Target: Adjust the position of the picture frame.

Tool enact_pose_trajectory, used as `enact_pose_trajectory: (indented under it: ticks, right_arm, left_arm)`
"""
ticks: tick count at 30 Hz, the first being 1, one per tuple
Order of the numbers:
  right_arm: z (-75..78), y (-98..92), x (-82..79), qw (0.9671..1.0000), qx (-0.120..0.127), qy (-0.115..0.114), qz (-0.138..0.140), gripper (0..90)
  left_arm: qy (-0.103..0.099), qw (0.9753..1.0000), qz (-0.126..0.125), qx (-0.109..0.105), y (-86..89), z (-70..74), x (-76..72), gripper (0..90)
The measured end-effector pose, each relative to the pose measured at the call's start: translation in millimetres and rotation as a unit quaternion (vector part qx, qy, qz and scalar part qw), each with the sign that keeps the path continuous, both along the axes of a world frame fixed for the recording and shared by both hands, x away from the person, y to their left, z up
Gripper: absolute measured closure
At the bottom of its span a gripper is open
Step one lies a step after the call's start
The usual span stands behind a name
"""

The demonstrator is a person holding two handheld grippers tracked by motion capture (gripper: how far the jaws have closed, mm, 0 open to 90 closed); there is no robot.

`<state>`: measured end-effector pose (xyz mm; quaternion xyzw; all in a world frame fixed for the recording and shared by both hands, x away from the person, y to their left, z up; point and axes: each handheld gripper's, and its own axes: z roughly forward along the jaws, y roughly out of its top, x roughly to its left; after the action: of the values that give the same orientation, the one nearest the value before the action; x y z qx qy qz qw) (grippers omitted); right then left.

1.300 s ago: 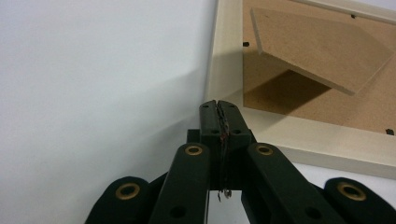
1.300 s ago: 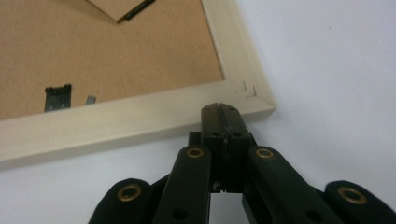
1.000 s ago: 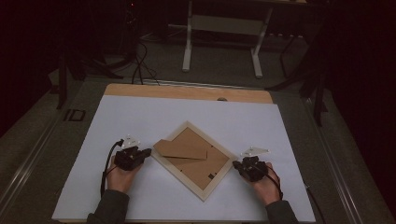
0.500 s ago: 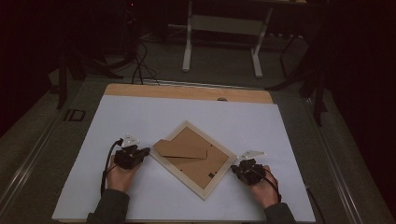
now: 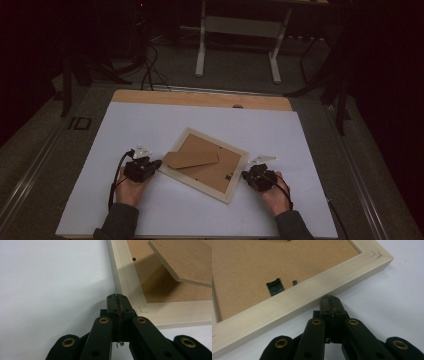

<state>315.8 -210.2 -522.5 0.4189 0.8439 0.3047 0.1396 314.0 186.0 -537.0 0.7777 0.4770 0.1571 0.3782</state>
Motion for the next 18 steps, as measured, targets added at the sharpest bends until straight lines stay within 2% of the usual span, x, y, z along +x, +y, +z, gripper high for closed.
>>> enact_pose_trajectory:
  ticks: [8, 12, 14, 18]
  right_arm:
    - [0.3, 4.2, -9.8, 0.9998, 0.003, 0.008, 0.018, 89.9]
    - [1.2, 7.4, -16.8, 0.9995, -0.003, 0.011, 0.028, 89.9]
    - [1.4, 8.4, -18.7, 0.9995, -0.006, 0.01, 0.028, 89.9]
    - [0.6, 7.2, -13.7, 0.9997, 0.005, 0.014, 0.02, 89.9]
  left_arm:
    - [0.003, 1.0, 0.001, -0.001, 0.0, 0.3, -1.4, 90.0]
    - [0.002, 1.0, 0.001, 0.001, -0.2, 0.3, -1.6, 90.0]
    - [0.003, 1.0, 0.002, 0.001, -0.5, 0.4, -1.9, 90.0]
    - [0.005, 1.0, 0.005, -0.002, -0.4, -0.7, -3.2, 90.0]
